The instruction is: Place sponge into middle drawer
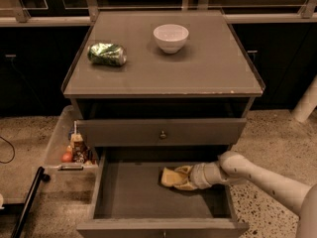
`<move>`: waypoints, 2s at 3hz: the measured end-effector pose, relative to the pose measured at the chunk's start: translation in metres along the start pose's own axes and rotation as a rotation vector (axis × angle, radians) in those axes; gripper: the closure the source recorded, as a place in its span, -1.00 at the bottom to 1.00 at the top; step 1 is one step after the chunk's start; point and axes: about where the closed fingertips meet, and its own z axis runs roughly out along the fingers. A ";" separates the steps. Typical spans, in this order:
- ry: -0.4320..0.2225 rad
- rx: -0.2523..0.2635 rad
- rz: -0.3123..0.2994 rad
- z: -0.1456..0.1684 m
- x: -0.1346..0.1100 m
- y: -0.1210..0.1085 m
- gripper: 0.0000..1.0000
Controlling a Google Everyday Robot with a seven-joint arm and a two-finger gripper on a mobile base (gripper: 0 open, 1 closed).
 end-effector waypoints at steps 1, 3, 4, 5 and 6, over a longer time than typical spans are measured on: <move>0.002 0.055 0.018 -0.002 0.011 -0.003 1.00; 0.002 0.058 0.018 -0.001 0.011 -0.004 0.18; 0.002 0.058 0.018 -0.001 0.011 -0.004 -0.32; 0.003 0.058 0.018 -0.001 0.011 -0.004 -0.79; 0.011 0.063 0.003 -0.008 0.006 -0.001 -1.00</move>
Offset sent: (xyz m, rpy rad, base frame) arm 0.0011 -0.0069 -0.0060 -0.0021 -0.0171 -0.0446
